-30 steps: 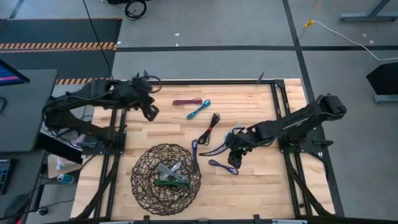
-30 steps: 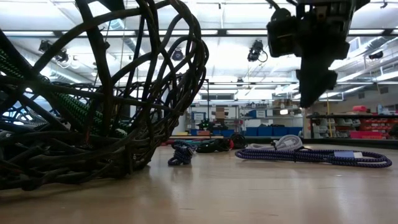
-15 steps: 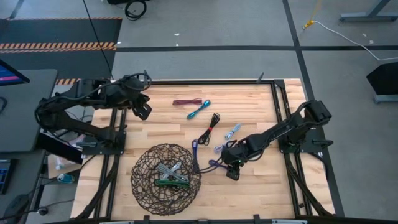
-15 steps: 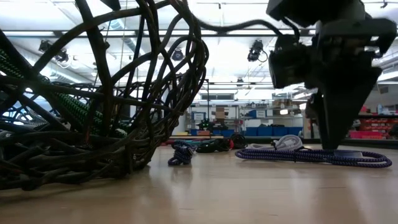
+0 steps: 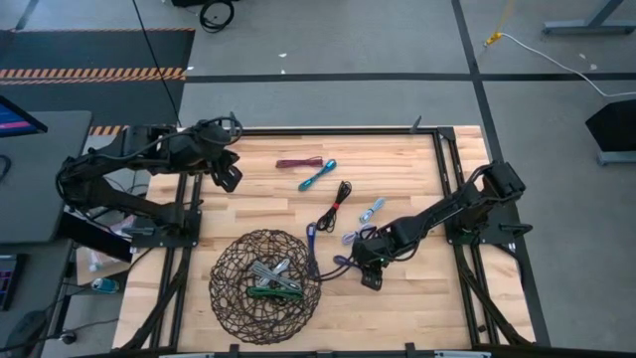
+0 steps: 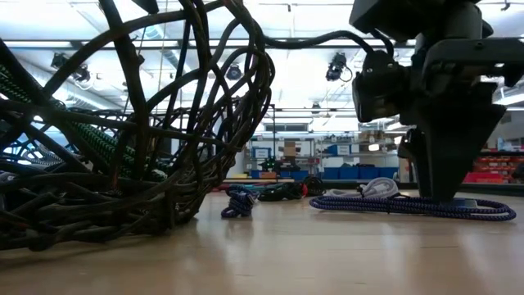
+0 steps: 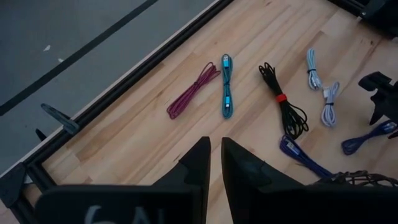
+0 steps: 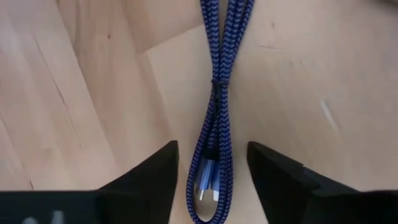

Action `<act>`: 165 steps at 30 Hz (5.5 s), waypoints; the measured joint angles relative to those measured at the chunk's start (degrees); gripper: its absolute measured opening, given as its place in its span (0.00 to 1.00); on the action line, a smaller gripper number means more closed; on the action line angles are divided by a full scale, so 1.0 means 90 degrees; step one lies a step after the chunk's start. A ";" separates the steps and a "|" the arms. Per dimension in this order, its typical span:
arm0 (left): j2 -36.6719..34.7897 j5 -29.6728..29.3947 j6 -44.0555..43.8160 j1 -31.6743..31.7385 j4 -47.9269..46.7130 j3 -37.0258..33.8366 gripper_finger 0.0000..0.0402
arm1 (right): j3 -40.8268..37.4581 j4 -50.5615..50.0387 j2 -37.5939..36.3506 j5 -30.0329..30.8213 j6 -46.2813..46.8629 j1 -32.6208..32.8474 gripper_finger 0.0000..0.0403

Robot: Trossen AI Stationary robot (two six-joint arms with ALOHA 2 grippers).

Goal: Pick and place USB-C Cables
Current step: Put the right violet charger cable into the wire basket, then move the wire basket to the bottom center of the table

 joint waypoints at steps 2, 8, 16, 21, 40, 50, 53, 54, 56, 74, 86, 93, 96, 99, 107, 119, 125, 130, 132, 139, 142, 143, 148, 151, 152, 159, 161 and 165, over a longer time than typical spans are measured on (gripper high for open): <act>0.0000 0.0000 -0.0002 0.0002 0.0000 -0.0002 0.11 | -0.0003 -0.0022 0.0003 0.0028 0.0033 -0.0001 0.42; 0.0000 0.0000 -0.0005 0.0002 0.0000 -0.0002 0.11 | -0.0013 0.0044 0.0014 0.0061 0.0107 -0.0009 0.06; 0.0000 0.0000 -0.0007 0.0002 0.0002 -0.0002 0.11 | 0.0263 -0.0356 -0.0616 0.0239 0.0207 -0.0025 0.05; 0.0002 0.0000 -0.0007 0.0002 0.0007 -0.0002 0.11 | 0.1129 -0.1764 -0.1649 0.1075 -0.0049 -0.0104 0.05; 0.0002 0.0001 0.0000 0.0002 0.0148 -0.0005 0.11 | 0.3698 -0.1036 -0.0386 -0.1179 -0.3521 -0.1251 0.05; 0.0005 0.0002 0.0002 0.0002 0.0143 -0.0005 0.11 | 0.5120 -0.1042 0.1088 -0.2214 -0.4414 -0.1393 0.05; 0.0005 0.0002 0.0005 0.0002 0.0142 -0.0005 0.11 | 0.5397 -0.1003 0.1402 -0.2507 -0.4581 -0.1396 0.05; 0.0005 0.0002 0.0005 0.0002 0.0141 -0.0005 0.11 | 0.5453 -0.1001 0.1504 -0.2613 -0.4620 -0.1405 0.05; 0.0005 0.0002 0.0002 0.0002 0.0141 -0.0005 0.11 | 0.5530 -0.0968 0.1697 -0.2777 -0.4663 -0.1415 0.05; 0.0005 0.0002 0.0000 0.0002 0.0138 -0.0005 0.11 | 0.5588 -0.0751 0.2220 -0.3650 -0.4817 -0.1617 0.05; 0.0005 0.0002 -0.0005 0.0002 0.0141 -0.0005 0.11 | 0.5583 -0.0505 0.2195 -0.3509 -0.4579 -0.1575 0.34; 0.0005 0.0002 -0.0007 0.0002 0.0141 -0.0005 0.11 | 0.5583 -0.1055 0.2193 -0.3669 -0.4526 -0.1575 0.39; 0.0005 0.0002 -0.0010 0.0002 0.0141 -0.0005 0.11 | 0.5582 -0.2050 0.2191 -0.3619 -0.4575 -0.1591 0.38; 0.0005 0.0002 -0.0010 0.0002 0.0141 -0.0005 0.11 | 0.5581 -0.2818 0.2191 -0.3141 -0.4683 -0.1609 0.38; 0.0005 0.0002 -0.0007 0.0002 0.0143 -0.0005 0.11 | 0.5862 -0.3126 0.2183 -0.1160 -0.4435 -0.1577 0.38; 0.0005 0.0002 0.0093 0.0002 0.0143 -0.0005 0.11 | 0.6161 -0.2943 0.2227 0.0381 -0.3411 -0.1492 0.39; 0.0005 0.0002 0.0225 0.0003 0.0143 -0.0005 0.11 | 0.6159 -0.2541 0.2337 0.0319 -0.3054 -0.1488 0.39; 0.0002 0.0000 0.0236 0.0002 0.0143 -0.0005 0.11 | 0.6159 -0.2465 0.2375 0.0047 -0.2969 -0.1485 0.39; 0.0002 0.0001 0.0236 0.0002 0.0143 -0.0005 0.11 | 0.6159 -0.2458 0.2375 0.0085 -0.2956 -0.1483 0.39; 0.0002 0.0001 0.0236 0.0004 0.0143 -0.0005 0.11 | 0.6109 -0.2393 0.2375 0.0161 -0.2806 -0.1534 0.45; 0.0002 0.0000 0.0236 0.0002 0.0143 -0.0005 0.11 | 0.5912 -0.2315 0.2377 0.0175 -0.2804 -0.1531 0.48; 0.0002 0.0000 0.0236 0.0002 0.0143 -0.0005 0.11 | 0.5856 -0.2316 0.2378 0.0175 -0.2800 -0.1529 0.48; 0.0002 0.0000 0.0233 0.0002 0.0143 -0.0005 0.11 | 0.5713 -0.2245 0.2378 0.0169 -0.2765 -0.1522 0.51; 0.0002 0.0002 0.0231 0.0002 0.0143 -0.0005 0.11 | 0.5705 -0.2198 0.2378 0.0143 -0.2831 -0.1517 0.51; 0.0002 0.0000 0.0230 0.0002 0.0143 -0.0005 0.11 | 0.5705 -0.2157 0.2378 0.0111 -0.2833 -0.1517 0.50; 0.0002 0.0000 0.0223 0.0002 0.0143 -0.0005 0.11 | 0.5705 -0.1959 0.2378 0.0034 -0.2855 -0.1517 0.49; 0.0002 0.0000 0.0221 0.0002 0.0143 -0.0005 0.11 | 0.5705 -0.1975 0.2378 0.0030 -0.2836 -0.1517 0.45; 0.0002 0.0000 0.0223 0.0004 0.0143 -0.0005 0.11 | 0.5705 -0.1983 0.2378 -0.0108 -0.2836 -0.1519 0.28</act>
